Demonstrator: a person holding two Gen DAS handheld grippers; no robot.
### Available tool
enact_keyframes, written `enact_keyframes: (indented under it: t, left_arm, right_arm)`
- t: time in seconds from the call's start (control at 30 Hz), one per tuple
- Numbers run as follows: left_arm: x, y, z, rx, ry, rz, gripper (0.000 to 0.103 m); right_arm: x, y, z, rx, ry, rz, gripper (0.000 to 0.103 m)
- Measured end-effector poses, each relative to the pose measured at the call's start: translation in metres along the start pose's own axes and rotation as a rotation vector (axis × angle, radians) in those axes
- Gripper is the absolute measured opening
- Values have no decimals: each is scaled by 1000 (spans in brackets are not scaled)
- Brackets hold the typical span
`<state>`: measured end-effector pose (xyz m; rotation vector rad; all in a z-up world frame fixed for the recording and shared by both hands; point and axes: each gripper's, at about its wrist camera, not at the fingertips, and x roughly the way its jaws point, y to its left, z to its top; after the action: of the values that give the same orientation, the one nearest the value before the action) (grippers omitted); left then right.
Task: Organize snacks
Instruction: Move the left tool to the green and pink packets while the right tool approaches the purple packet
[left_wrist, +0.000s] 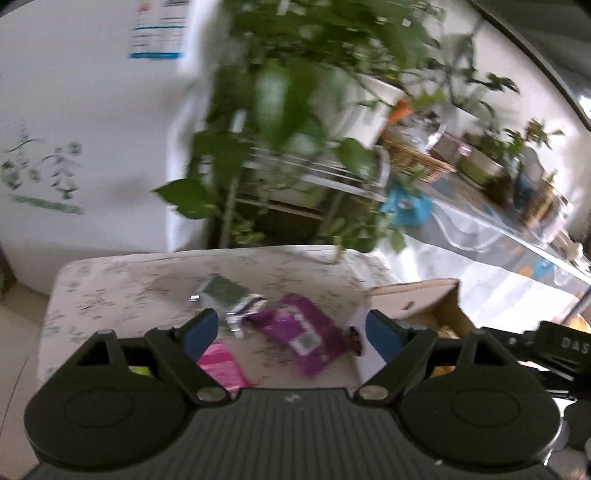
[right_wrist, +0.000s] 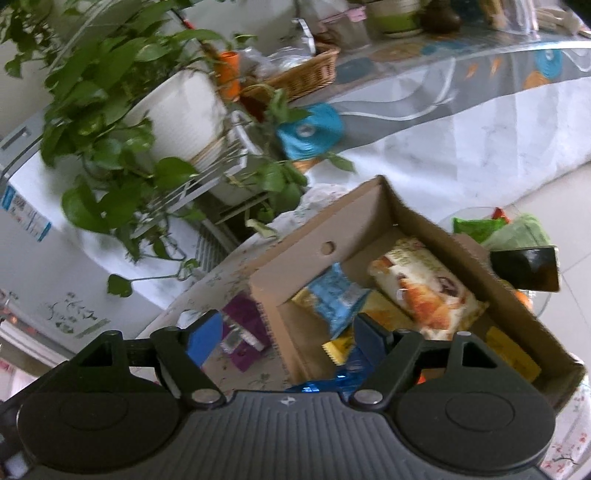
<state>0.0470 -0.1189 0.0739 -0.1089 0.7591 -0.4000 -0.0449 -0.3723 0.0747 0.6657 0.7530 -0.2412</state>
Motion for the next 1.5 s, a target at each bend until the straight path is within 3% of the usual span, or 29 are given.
enact_keyframes:
  t: [0.3,0.73,1.1,1.5]
  left_arm:
    - [-7,50,-3,-42,26,68,87]
    - [0,111,-13,-124,98,151,88]
    - [0,117,-15,-156,128,108,88]
    - [-2,124,-17,-173,139,99,88]
  right_arm:
    - [14,26,-7,-67,31,51,84]
    - [70,74,-12,-303,101,107,84]
    - [135,105,-16,-532,146,117,85]
    - [190,122,-30,-607,196,15,91]
